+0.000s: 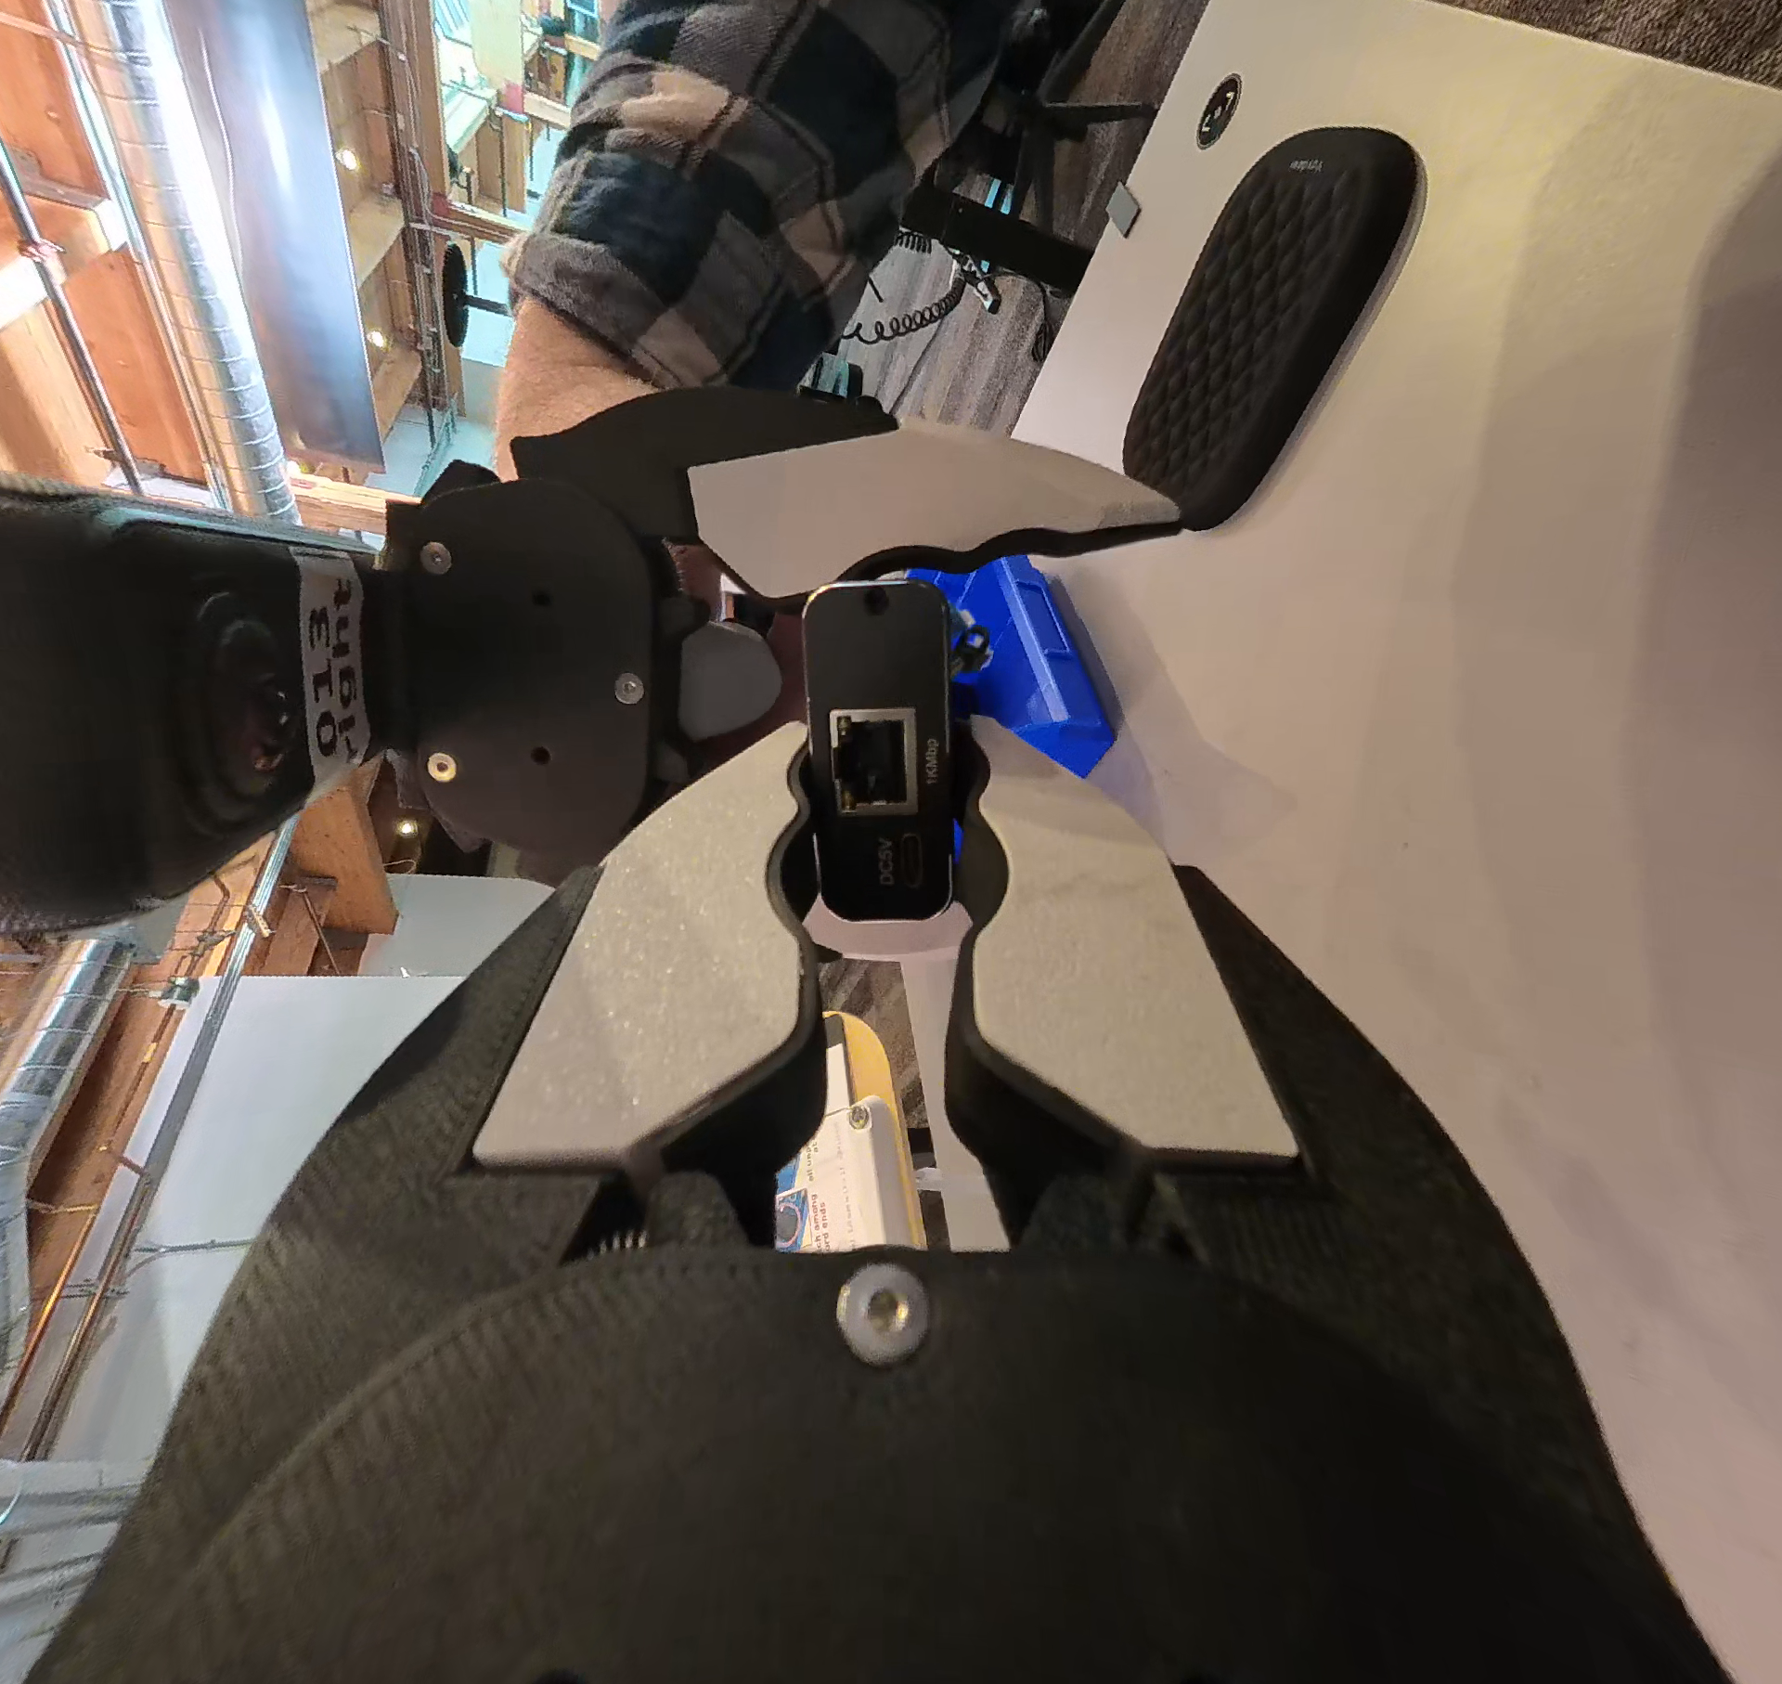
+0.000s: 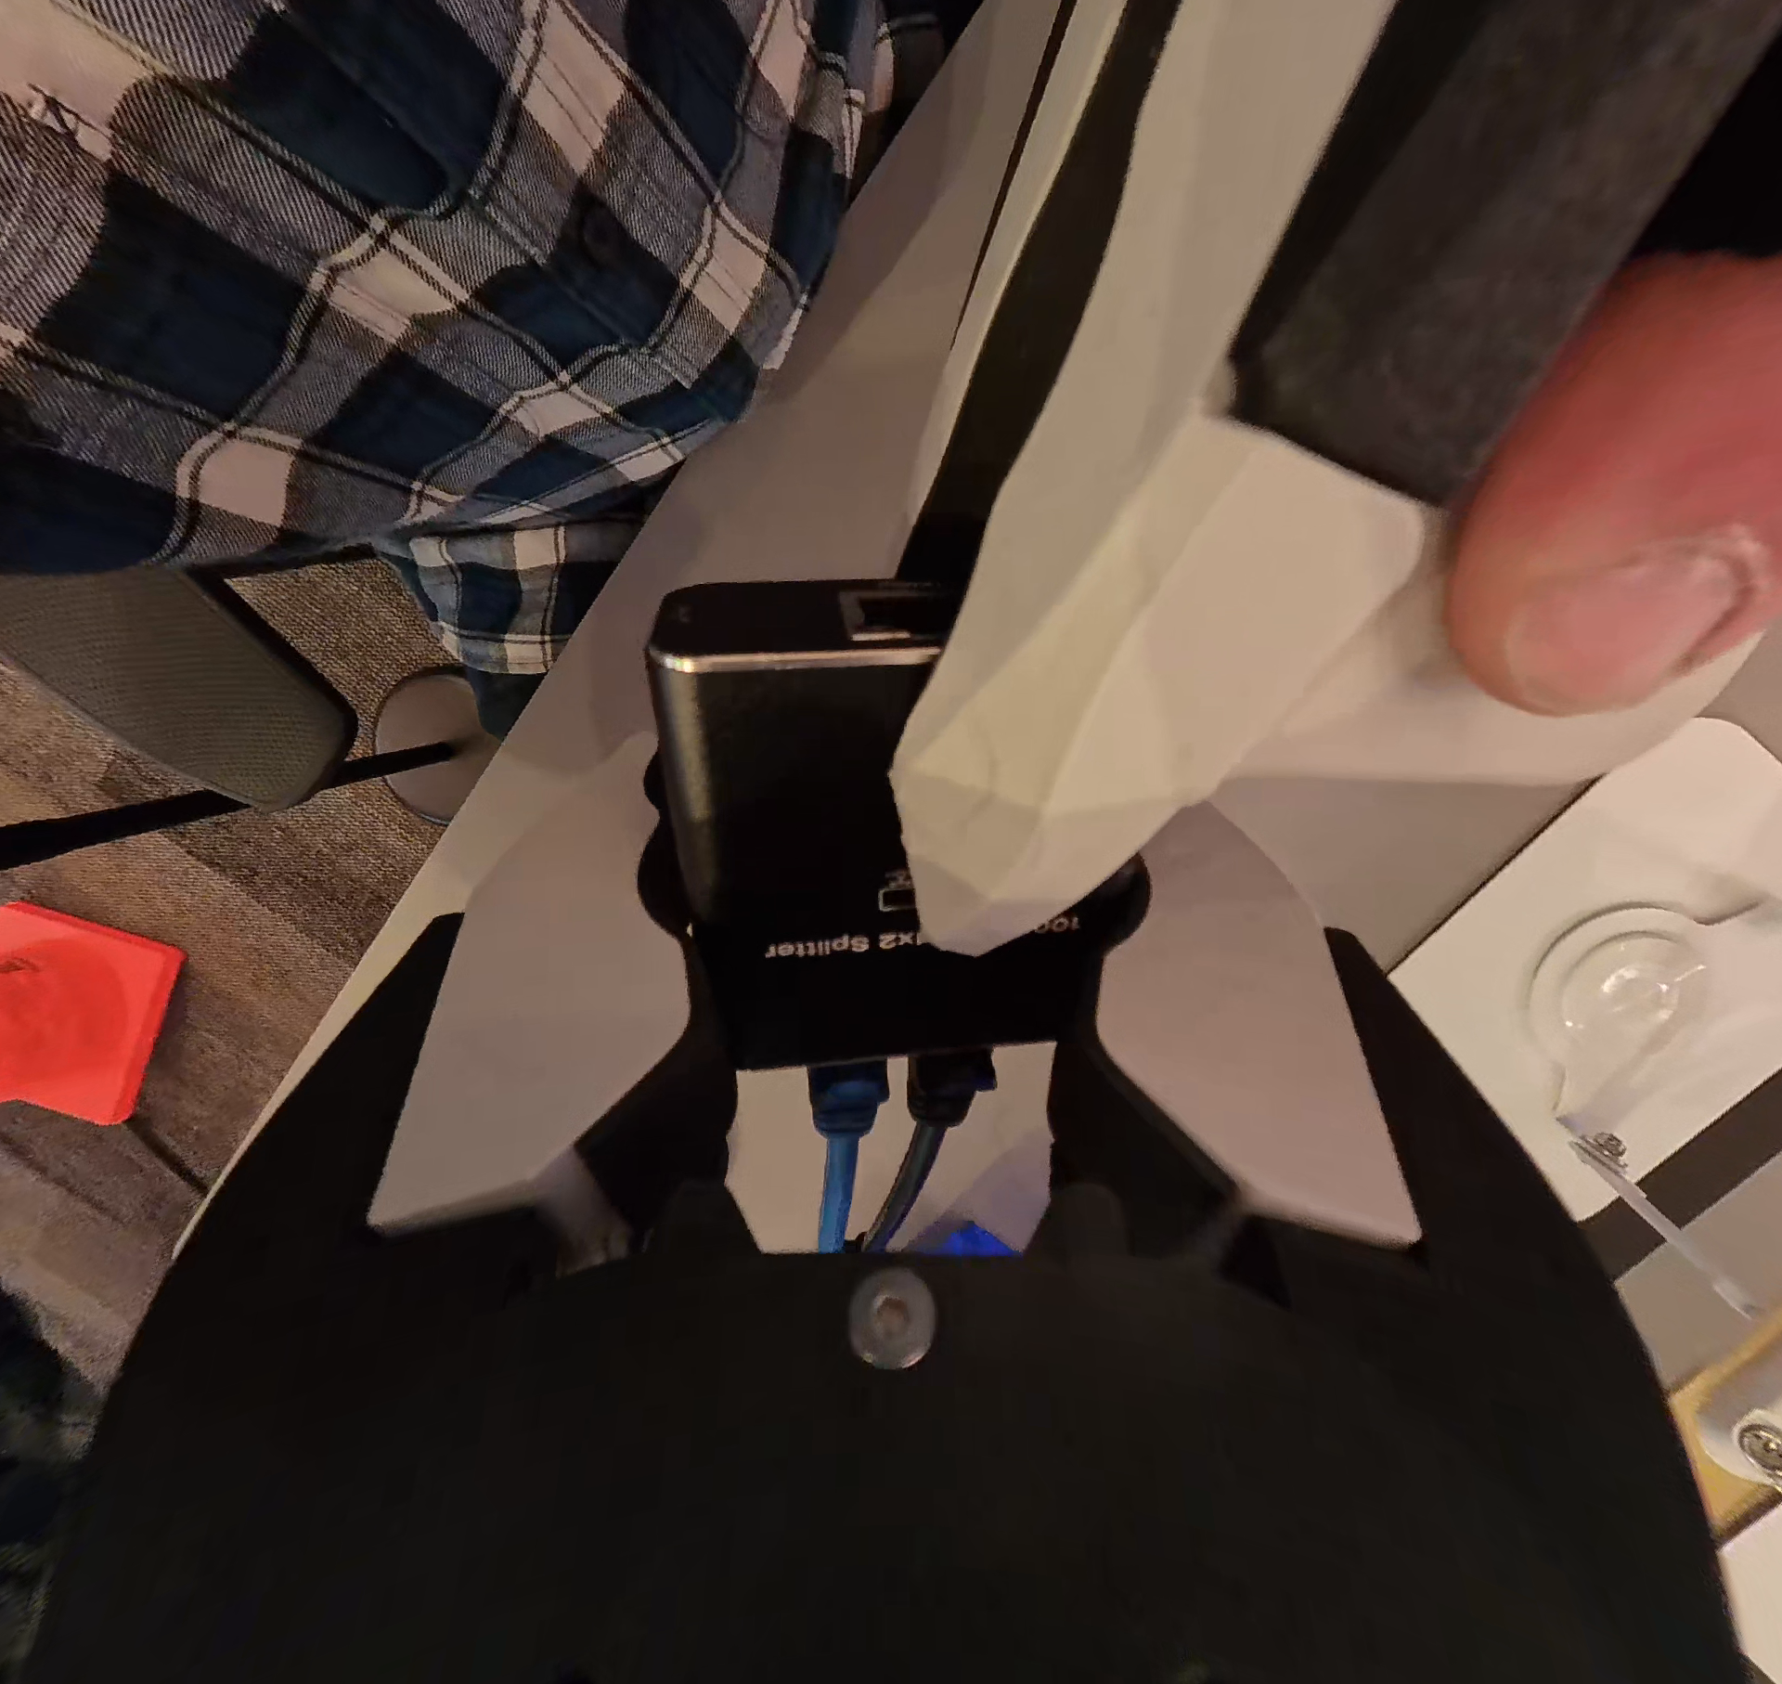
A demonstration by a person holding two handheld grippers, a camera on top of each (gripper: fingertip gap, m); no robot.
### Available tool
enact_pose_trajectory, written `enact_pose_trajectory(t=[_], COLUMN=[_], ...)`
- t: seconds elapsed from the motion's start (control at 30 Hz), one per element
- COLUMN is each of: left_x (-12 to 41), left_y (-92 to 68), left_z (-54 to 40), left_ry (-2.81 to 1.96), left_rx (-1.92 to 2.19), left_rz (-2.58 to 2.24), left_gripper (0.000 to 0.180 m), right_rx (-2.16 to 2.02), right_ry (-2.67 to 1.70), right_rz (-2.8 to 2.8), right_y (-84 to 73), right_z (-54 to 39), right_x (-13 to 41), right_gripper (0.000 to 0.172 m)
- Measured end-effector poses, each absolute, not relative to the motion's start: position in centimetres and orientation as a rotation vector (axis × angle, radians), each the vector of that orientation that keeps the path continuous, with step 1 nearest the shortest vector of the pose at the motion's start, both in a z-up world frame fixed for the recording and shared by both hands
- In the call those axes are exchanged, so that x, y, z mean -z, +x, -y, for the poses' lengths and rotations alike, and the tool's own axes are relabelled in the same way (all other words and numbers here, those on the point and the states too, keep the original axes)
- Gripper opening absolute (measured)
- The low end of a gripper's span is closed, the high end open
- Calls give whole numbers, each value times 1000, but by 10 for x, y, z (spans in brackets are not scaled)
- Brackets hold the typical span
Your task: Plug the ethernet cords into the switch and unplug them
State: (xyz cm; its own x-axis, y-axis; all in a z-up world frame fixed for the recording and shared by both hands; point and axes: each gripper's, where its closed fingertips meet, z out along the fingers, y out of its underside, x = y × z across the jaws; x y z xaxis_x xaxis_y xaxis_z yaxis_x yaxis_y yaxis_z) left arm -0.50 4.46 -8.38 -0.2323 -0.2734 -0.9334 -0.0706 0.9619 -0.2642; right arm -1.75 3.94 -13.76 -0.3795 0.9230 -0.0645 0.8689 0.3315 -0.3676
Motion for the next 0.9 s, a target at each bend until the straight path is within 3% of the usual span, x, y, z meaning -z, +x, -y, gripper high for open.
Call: enact_pose_trajectory(t=[0.5,0.73,0.9], left_x=[90,84,86], left_y=[-6,-6,-6], left_z=[-39,-40,-40], left_ry=[-256,-244,-258], left_rx=[205,199,213], left_rz=[-1839,-1814,-1820], left_gripper=[24,24,24], right_rx=[-599,-646,-567], right_ry=[-1713,-1739,-1715], right_rz=[2432,2388,2427], right_y=[-17,-22,-19], right_z=[-36,-34,-37], right_x=[136,138,142], right_gripper=[76,84,81])
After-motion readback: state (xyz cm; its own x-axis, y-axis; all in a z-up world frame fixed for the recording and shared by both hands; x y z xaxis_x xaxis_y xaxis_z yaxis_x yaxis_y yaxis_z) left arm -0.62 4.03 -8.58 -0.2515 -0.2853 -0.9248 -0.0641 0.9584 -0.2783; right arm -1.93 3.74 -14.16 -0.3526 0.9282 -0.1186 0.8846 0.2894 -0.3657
